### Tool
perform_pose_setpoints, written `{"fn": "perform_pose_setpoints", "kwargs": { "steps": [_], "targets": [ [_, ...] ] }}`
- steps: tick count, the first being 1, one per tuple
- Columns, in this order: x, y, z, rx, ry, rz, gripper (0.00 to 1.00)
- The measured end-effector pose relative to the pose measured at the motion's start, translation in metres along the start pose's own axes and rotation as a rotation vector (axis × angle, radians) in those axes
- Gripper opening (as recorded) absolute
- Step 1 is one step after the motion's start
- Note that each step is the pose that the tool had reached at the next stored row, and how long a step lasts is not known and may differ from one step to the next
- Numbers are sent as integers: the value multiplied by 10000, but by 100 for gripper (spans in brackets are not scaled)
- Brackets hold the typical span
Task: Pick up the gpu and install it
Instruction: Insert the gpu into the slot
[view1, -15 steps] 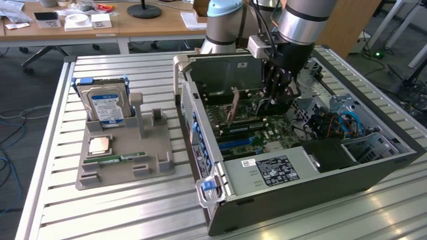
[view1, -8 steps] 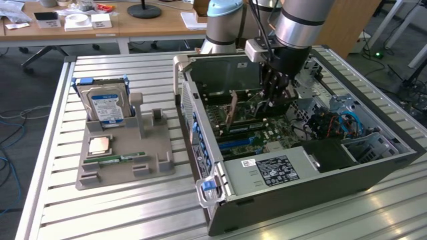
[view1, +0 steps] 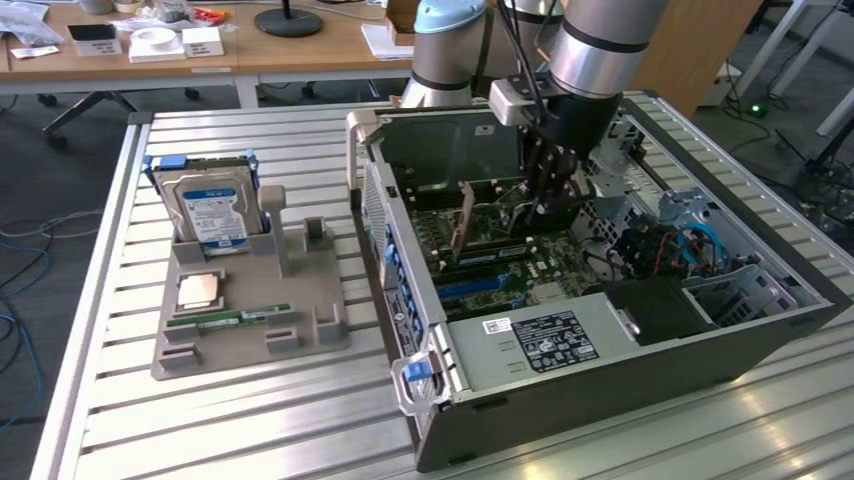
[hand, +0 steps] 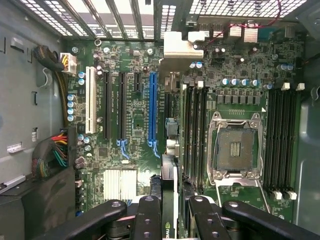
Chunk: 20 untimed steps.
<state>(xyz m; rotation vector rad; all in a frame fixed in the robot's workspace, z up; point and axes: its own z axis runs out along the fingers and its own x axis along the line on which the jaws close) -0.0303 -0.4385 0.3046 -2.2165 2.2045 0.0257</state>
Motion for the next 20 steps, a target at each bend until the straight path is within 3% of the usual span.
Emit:
{"fn": "perform_pose_setpoints", "kwargs": {
  "steps": [11,20],
  "targets": [
    [31,0,-2,-1,3,-5,26],
    [67,53,-2,27,3,-5,26]
  ]
}}
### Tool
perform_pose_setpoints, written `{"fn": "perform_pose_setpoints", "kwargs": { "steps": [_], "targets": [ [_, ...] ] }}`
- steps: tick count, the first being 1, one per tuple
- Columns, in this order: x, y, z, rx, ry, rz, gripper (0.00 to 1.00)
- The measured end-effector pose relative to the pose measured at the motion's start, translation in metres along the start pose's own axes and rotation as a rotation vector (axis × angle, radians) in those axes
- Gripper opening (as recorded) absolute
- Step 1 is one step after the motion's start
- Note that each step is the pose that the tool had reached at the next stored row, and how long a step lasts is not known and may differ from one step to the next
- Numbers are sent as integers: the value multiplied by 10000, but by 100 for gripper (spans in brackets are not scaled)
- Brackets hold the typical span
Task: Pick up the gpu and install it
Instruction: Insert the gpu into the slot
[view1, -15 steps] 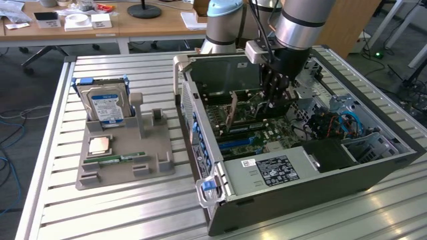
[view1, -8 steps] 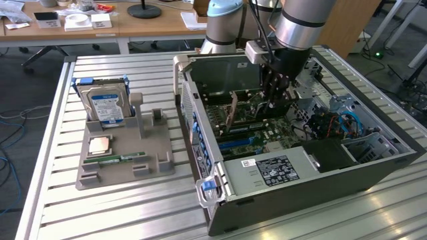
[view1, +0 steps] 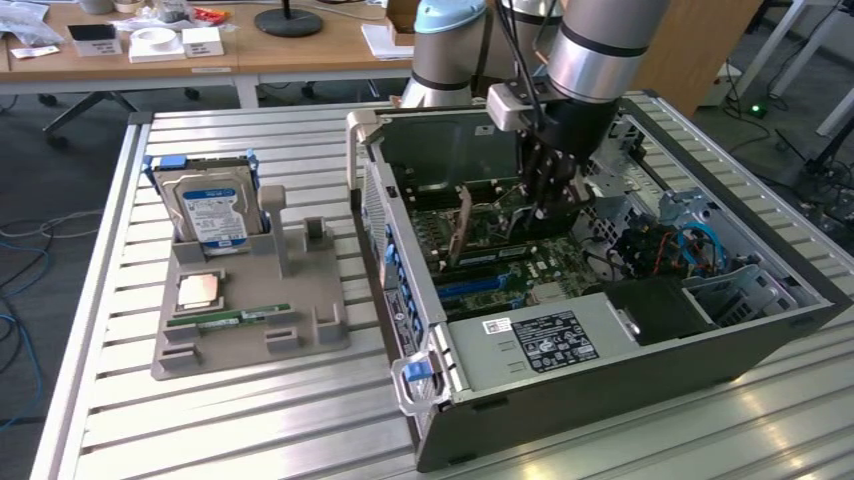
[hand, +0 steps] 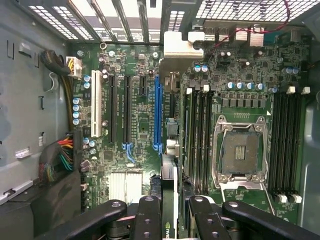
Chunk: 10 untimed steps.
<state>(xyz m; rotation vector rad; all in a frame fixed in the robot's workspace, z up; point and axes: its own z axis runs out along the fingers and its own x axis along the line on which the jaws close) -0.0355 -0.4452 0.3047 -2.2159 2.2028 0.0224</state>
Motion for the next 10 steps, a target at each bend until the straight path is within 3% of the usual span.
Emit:
{"fn": "perform_pose_setpoints", "kwargs": {
  "steps": [10],
  "targets": [
    [3,42,64,30,1,-2,26]
  ]
}}
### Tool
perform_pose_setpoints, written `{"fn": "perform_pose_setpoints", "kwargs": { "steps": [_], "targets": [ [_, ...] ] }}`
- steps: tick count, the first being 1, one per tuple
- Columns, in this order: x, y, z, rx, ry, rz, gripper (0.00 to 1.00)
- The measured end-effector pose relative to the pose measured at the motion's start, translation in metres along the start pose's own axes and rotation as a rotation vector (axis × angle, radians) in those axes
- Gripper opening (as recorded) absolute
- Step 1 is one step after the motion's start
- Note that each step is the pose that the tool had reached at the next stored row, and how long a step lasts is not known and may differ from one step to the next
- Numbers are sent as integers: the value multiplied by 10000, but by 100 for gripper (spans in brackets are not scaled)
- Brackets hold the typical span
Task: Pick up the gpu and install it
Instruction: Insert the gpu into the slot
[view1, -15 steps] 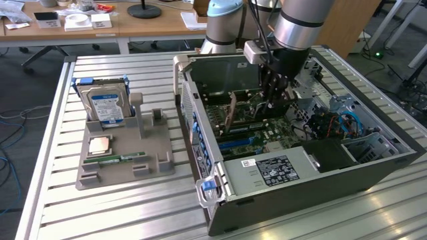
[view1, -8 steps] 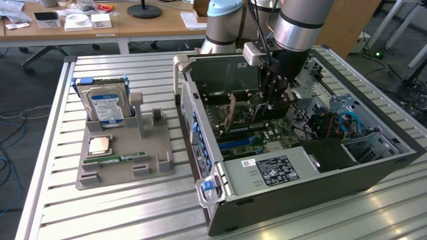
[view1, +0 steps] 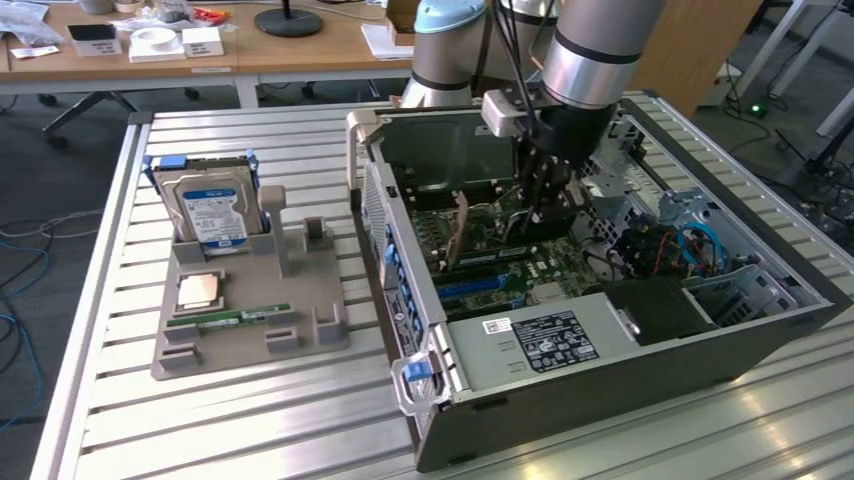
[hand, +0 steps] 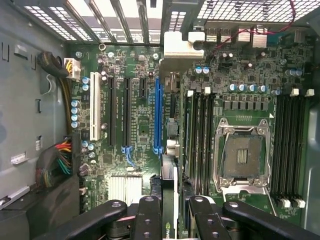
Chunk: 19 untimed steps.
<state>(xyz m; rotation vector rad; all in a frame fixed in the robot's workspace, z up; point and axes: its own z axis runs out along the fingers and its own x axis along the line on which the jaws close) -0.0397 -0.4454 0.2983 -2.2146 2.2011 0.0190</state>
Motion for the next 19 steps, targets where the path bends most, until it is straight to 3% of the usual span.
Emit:
{"fn": "perform_pose_setpoints", "kwargs": {
  "steps": [19],
  "targets": [
    [39,73,66,22,-2,-57,26]
  ]
}}
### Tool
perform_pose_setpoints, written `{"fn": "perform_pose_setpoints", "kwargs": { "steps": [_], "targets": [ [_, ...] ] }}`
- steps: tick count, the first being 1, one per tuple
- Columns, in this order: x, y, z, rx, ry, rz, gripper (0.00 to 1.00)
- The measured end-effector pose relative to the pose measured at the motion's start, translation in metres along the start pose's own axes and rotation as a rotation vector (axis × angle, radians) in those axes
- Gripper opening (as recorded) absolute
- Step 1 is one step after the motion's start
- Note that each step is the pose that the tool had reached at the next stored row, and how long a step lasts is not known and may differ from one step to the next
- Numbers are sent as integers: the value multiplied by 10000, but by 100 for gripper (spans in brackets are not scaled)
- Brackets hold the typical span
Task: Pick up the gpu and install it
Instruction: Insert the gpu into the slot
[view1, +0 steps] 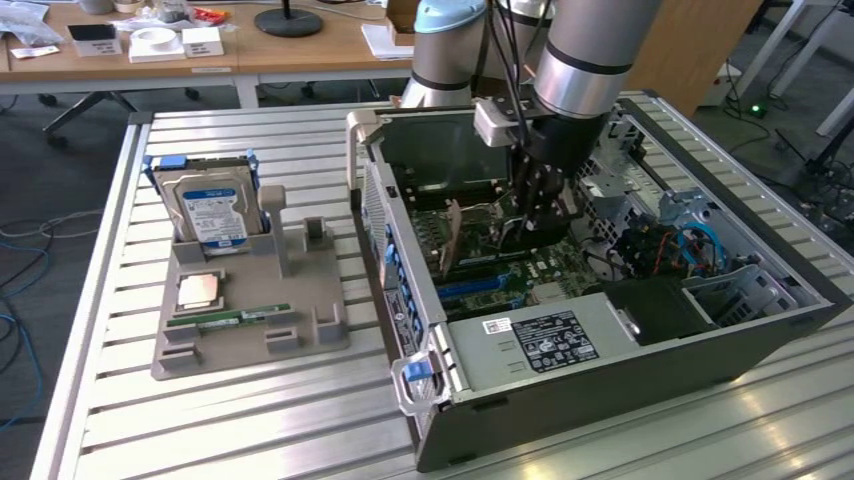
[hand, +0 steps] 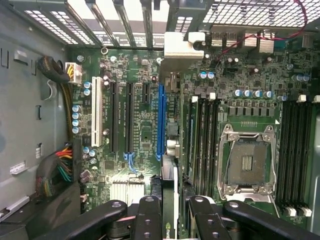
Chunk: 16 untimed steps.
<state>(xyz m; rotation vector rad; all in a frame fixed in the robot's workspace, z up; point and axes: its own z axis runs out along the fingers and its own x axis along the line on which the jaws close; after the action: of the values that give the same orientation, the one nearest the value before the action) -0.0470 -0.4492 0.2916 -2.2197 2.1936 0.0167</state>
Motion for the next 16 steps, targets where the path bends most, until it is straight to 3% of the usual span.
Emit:
{"fn": "perform_pose_setpoints", "kwargs": {
  "steps": [16],
  "targets": [
    [34,56,12,-2,1,-51,26]
  ]
}}
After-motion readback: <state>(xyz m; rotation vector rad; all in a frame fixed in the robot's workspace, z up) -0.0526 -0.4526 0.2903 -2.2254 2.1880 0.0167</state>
